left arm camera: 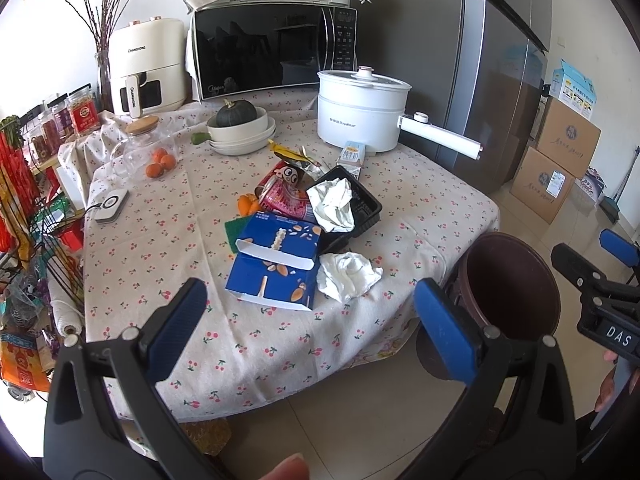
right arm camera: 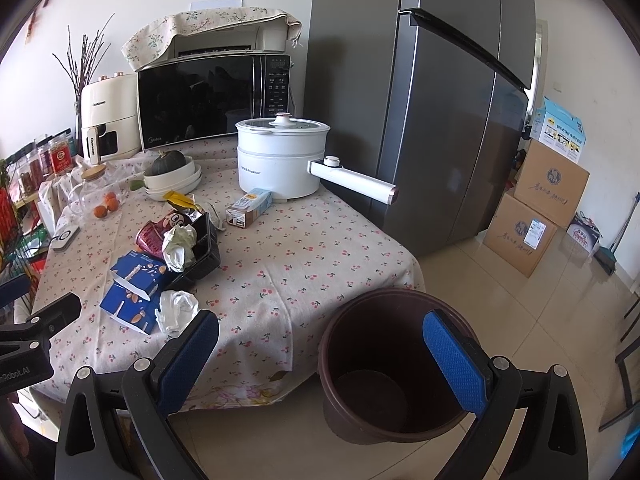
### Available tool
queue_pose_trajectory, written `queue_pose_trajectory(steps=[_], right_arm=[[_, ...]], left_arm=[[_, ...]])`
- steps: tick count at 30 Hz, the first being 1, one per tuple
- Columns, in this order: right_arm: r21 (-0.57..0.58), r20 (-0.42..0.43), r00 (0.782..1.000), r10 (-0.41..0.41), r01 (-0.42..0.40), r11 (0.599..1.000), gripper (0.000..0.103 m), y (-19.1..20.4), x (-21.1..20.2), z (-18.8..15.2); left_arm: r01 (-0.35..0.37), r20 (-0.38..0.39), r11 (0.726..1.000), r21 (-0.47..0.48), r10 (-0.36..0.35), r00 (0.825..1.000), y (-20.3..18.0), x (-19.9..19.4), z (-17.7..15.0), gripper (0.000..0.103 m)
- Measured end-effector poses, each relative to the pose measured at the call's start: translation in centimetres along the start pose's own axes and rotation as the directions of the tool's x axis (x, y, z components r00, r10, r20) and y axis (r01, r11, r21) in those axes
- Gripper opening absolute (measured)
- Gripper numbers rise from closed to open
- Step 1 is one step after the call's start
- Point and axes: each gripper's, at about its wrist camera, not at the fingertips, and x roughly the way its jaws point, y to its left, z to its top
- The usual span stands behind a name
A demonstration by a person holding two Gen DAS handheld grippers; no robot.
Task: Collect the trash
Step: 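Grasp the crumpled white paper with the right tool while the left tool grasps the blue box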
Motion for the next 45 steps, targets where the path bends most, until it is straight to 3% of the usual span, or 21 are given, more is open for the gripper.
queue_pose_trajectory(steps=[10,15,20,25,27,28,30,35,38,42,45], right_arm=[[-0.002,-0.037,0.999,0.011,-0.011,1.000,0.103,0.0,0.6,1.3],[-0.026,-0.106,0.993,0.049,-0.052,0.998,0.103,0.2,2.1,3.1],[-0.027,-0.201,0.971,0.131,-0.139,0.990,0.103,1.4,4.9,5.0],[-0.044,-0.266,0.954,0.138,-0.155,0.987,0.103,2.9,9.0,4.3],[-0.032,-0.334,0.932,0.141,-0.160,0.987,0.103,3.0,10.8,3.1],[-0.025,-0.371,0.916,0.156,-0.177,0.984,0.103,3.1,11.6,2.7],[-0.004,-0.396,0.900,0.182,-0.200,0.980,0.103,3.1,12.6,2.7],[0.023,-0.374,0.912,0.168,-0.172,0.985,0.103,2.5,13.6,4.0],[0.040,-0.377,0.912,0.159,-0.155,0.987,0.103,2.0,14.2,4.5],[0.068,-0.391,0.906,0.164,-0.149,0.987,0.103,1.5,14.8,4.5],[0.074,-0.397,0.903,0.166,-0.148,0.986,0.103,1.1,15.0,4.3]], left_arm=[[0.040,-0.033,0.999,0.029,-0.039,0.999,1.4,0.6,2.5,0.103],[0.072,-0.108,0.997,0.026,-0.069,0.992,3.3,2.6,4.9,0.103],[0.034,-0.243,0.999,0.021,-0.028,0.970,5.2,6.5,6.0,0.103],[0.034,-0.357,0.999,-0.019,-0.039,0.933,7.1,11.6,4.4,0.099],[0.050,-0.416,0.998,-0.034,-0.060,0.908,7.3,13.6,3.9,0.096],[0.059,-0.424,0.997,-0.045,-0.073,0.903,7.5,14.3,3.9,0.096],[0.068,-0.421,0.997,-0.044,-0.080,0.904,7.3,15.2,4.2,0.096],[0.087,-0.431,0.996,-0.002,-0.080,0.899,5.4,17.2,4.9,0.096],[0.100,-0.440,0.993,-0.057,-0.115,0.891,5.5,18.3,5.7,0.096],[0.104,-0.423,0.995,0.007,-0.091,0.901,5.5,18.7,6.8,0.096],[0.133,-0.458,0.991,-0.018,-0.126,0.880,5.9,19.6,6.4,0.096]])
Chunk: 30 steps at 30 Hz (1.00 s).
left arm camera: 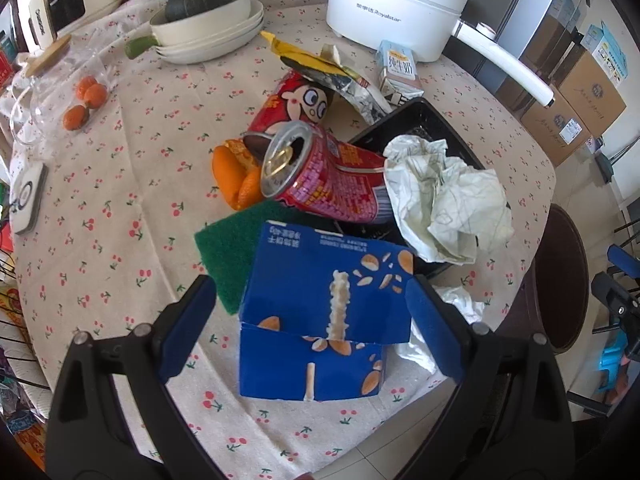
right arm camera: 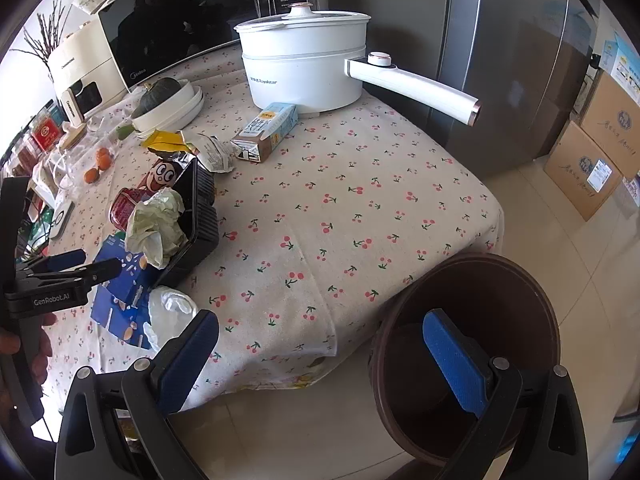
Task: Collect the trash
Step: 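Grasp the crumpled white paper with the right tool while the left tool grasps the blue box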
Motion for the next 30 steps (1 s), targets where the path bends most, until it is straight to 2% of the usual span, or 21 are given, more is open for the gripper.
queue_pose_trajectory(steps=[2,6,9,14,16,23,30], right_arm=[[0.001,-0.002,1.000,-0.004,0.004,1.000,0.103,-0.2,0.1,0.0],[0.005,-0.003,1.000,-0.005,0.005,1.000,0.103,-0.3,0.1,-0.1],[0.001,0.000,1.000,-0.002,0.002,1.000,0.103,-0.2,0.0,-0.2],[-0.006,-0.004,1.000,-0.007,0.007,1.000,0.103,0.0,0.0,-0.4],[-0.007,-0.007,1.000,-0.011,0.011,1.000,0.103,0.0,0.2,-0.4],[-0.013,-0.015,1.000,-0.017,0.017,1.000,0.103,0.5,0.6,-0.3],[-0.040,-0.025,1.000,0.019,-0.020,0.999,0.103,3.1,1.4,0.5]], left_arm=[[0.023,-0.033,1.000,0.002,-0.023,0.999,-0.3,0.7,-0.4,0.096],[-0.028,-0.027,0.997,0.074,0.030,0.999,-1.9,0.7,-0.8,0.096],[-0.042,-0.029,0.996,0.082,0.045,0.999,-2.4,0.9,-0.8,0.098],[-0.114,-0.043,0.985,0.128,0.120,0.992,-3.1,1.9,-1.1,0.099],[-0.123,-0.044,0.986,0.110,0.128,0.991,-2.8,2.1,-1.1,0.099],[-0.074,0.009,0.997,0.023,0.074,0.997,-0.9,0.4,-0.9,0.097],[-0.057,0.049,0.998,-0.026,0.058,0.997,1.3,-2.1,-1.5,0.096]])
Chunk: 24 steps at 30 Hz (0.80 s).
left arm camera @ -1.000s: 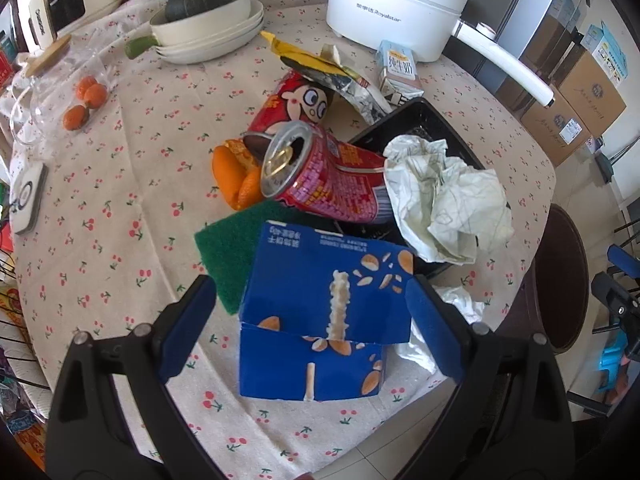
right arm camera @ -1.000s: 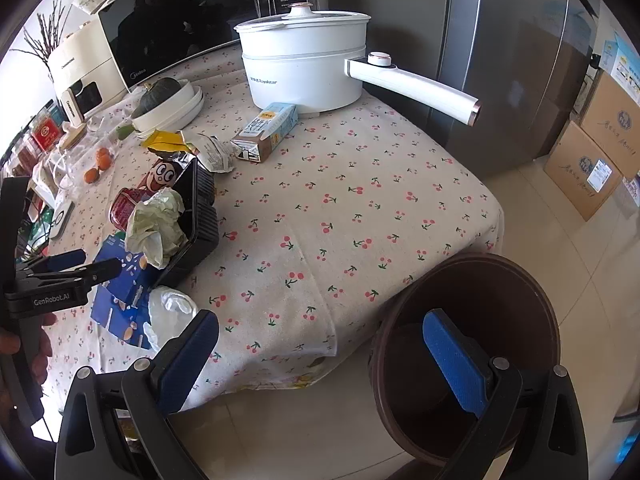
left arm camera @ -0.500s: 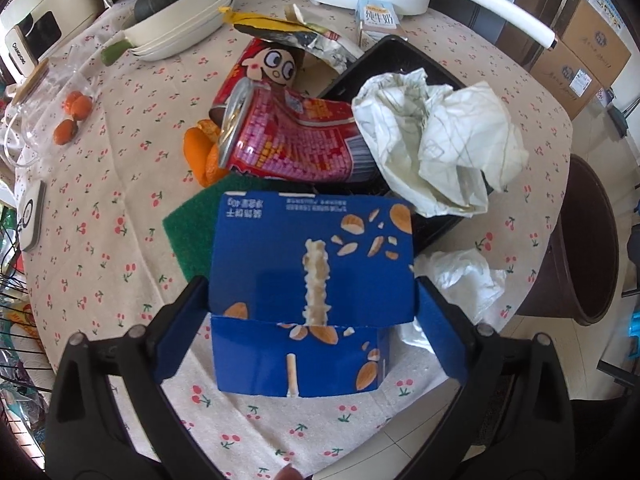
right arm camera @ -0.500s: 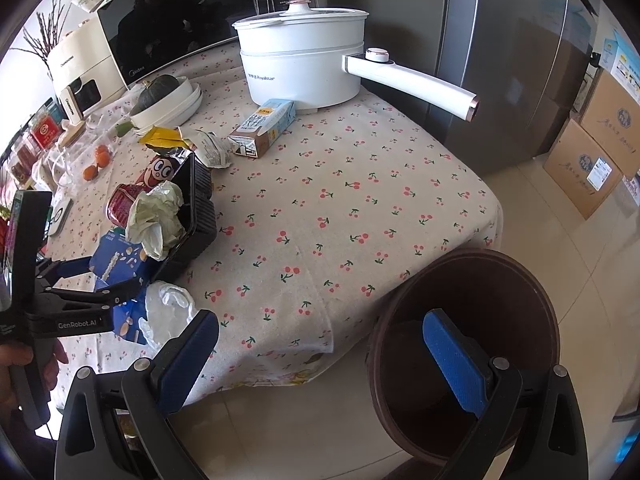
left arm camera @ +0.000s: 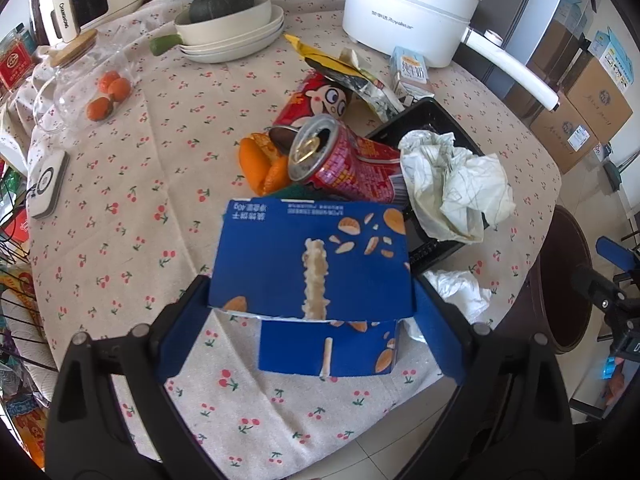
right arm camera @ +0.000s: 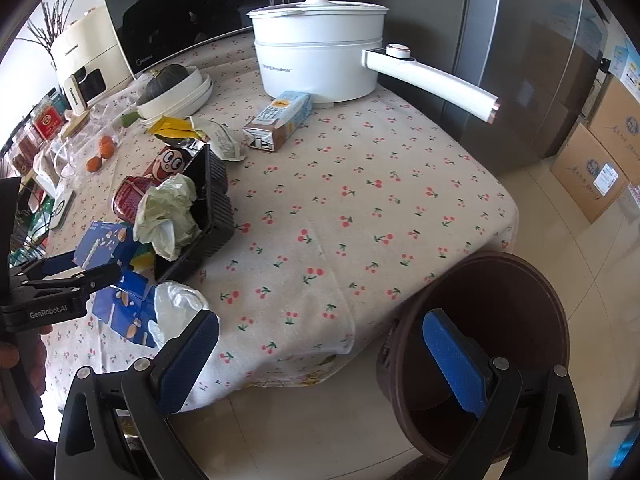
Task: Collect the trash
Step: 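Grasp the crumpled white paper with the right tool while the left tool grasps the blue box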
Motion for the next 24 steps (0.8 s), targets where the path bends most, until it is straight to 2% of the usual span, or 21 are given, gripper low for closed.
queue_pose_trajectory(steps=[5,10,12,15,18,22,24], right_arm=[[-0.055,0.034,0.998,0.058,-0.056,0.997,0.103,3.8,0.6,1.7],[-0.106,0.066,0.985,0.162,-0.155,0.982,0.103,8.4,1.3,3.2],[-0.142,0.073,0.981,0.178,-0.167,0.976,0.097,10.1,2.0,3.6],[-0.182,0.070,0.984,0.163,-0.148,0.972,0.086,12.0,3.4,3.9],[-0.197,0.061,0.992,0.107,-0.093,0.976,0.076,12.8,4.8,4.2],[-0.193,0.054,0.997,0.063,-0.052,0.980,0.068,13.0,6.1,4.4],[-0.185,0.045,0.997,0.059,-0.050,0.981,0.057,12.9,6.6,4.5]], left_arm=[[-0.021,0.034,0.999,-0.024,0.022,0.999,1.5,-1.8,-1.0,0.097],[-0.048,0.054,0.998,-0.050,0.051,0.997,3.5,-3.0,-1.7,0.097],[-0.056,0.056,0.996,-0.062,0.059,0.997,4.4,-3.3,-2.0,0.097],[-0.066,0.058,0.994,-0.081,0.071,0.996,5.6,-3.7,-2.4,0.097],[-0.068,0.057,0.993,-0.099,0.073,0.996,6.4,-3.9,-2.7,0.097],[-0.065,0.062,0.992,-0.105,0.072,0.995,6.7,-4.1,-2.9,0.097],[-0.065,0.066,0.993,-0.103,0.072,0.995,6.7,-4.2,-2.9,0.097]])
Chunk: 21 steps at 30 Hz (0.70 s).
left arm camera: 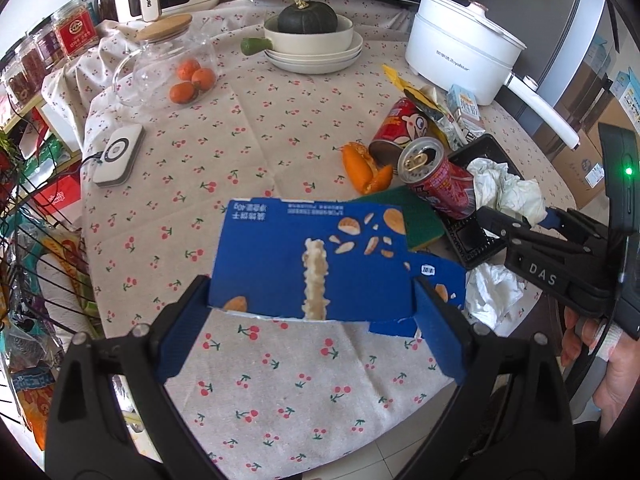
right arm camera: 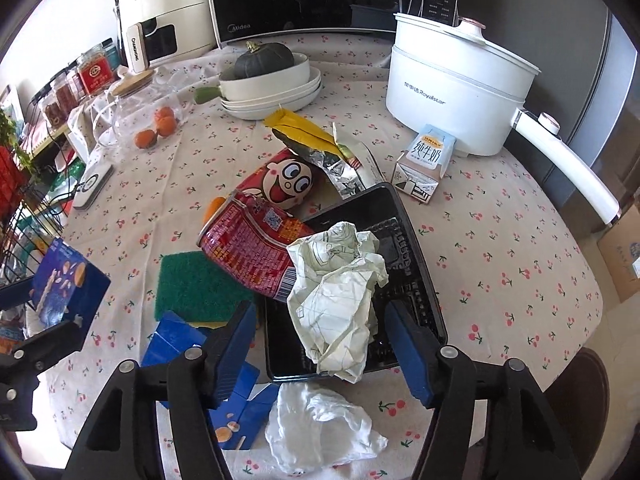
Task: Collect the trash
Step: 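Grasp the crumpled white paper with the right tool while the left tool grasps the blue box, then carry both items over the brown bin while the left tool releases the blue box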
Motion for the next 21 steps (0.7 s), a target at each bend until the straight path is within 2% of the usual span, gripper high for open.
queue_pose_trajectory(steps=[2,5,14,21], right_arm=[[0.004,0.001,1.000,-0.004,0.004,1.000,0.046,-0.1,0.0,-0.1],[0.005,0.021,1.000,0.002,-0.002,1.000,0.042,-0.3,-0.8,-0.1],[0.015,0.098,0.992,0.075,-0.076,0.997,0.040,-1.6,-5.4,-0.2],[0.059,0.127,0.989,0.082,-0.090,0.994,0.040,-5.5,-9.2,-1.8]], left_arm=[[0.002,0.002,1.000,0.002,-0.002,1.000,-0.1,-0.1,0.0,0.097],[0.005,0.007,1.000,0.007,-0.005,1.000,-0.4,-0.2,0.0,0.097],[0.016,0.028,1.000,0.023,-0.017,0.999,-1.8,-0.8,0.0,0.097],[0.066,0.053,0.996,0.059,-0.069,0.996,-4.9,-1.7,0.1,0.096]])
